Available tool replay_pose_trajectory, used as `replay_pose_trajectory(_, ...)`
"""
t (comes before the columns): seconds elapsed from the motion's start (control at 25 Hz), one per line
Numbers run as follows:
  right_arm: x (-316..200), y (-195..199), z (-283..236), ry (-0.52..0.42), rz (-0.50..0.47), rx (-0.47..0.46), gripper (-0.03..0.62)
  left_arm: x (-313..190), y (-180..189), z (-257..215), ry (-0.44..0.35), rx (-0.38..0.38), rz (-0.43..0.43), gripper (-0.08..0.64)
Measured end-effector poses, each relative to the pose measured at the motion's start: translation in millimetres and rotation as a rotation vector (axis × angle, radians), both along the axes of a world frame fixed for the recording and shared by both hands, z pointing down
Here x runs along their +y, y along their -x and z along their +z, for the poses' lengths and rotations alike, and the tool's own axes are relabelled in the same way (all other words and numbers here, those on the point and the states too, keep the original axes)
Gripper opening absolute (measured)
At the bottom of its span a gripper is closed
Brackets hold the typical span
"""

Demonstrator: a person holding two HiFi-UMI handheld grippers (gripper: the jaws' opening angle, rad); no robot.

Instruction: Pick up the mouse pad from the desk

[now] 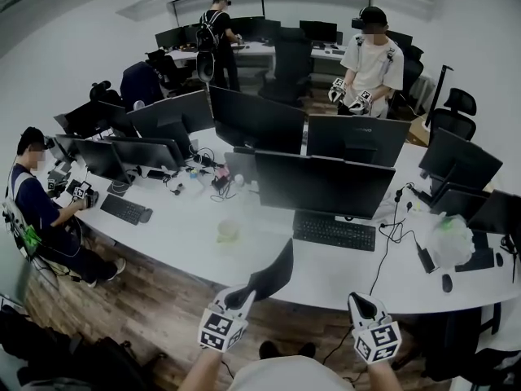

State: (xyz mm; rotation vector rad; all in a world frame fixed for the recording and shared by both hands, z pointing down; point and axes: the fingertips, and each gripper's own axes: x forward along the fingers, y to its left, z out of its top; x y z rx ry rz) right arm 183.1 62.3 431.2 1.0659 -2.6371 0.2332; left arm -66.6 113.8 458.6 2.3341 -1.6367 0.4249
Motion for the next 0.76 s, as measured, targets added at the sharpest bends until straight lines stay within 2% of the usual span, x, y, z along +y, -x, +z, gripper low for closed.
replay_pose_trajectory(0.76, -3, -4, 3, -0.008, -0.041, -0.014, 0.011, 7, -13, 6, 0.012, -0.01, -0.031, 0.045)
